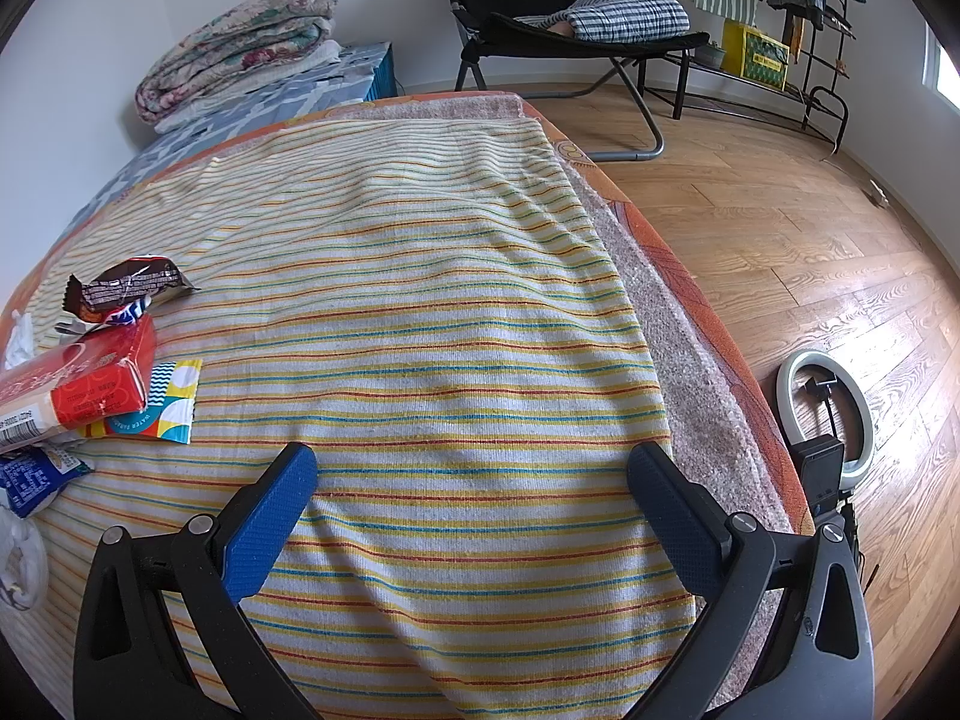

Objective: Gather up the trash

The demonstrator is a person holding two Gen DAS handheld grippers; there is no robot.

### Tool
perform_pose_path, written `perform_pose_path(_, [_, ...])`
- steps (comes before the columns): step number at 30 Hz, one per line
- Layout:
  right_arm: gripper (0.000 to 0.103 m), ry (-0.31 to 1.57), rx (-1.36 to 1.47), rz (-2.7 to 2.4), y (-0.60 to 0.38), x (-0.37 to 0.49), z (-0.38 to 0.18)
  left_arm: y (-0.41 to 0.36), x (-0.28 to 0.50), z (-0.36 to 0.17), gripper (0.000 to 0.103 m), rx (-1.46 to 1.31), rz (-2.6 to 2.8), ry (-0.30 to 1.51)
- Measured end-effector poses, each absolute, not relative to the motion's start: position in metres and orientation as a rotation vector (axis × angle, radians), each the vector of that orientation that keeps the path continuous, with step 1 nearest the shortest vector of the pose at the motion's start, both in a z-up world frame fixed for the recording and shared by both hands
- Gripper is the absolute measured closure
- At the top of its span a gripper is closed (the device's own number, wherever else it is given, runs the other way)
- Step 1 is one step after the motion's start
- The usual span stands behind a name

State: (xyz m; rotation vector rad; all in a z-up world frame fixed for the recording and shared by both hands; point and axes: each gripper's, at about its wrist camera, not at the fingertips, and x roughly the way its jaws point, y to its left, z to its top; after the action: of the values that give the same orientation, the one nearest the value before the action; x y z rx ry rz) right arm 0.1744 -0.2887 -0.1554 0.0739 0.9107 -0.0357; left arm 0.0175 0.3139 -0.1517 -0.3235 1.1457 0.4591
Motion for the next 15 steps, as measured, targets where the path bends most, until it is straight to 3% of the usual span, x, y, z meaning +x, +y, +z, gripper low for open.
perform_pose_path(15, [0.0, 0.911, 0.074, -0.036, -0.2887, 0.1744, -0.1556, 0.3131, 0.026, -0.1514, 0.0, -0.338, 0.473, 1.168])
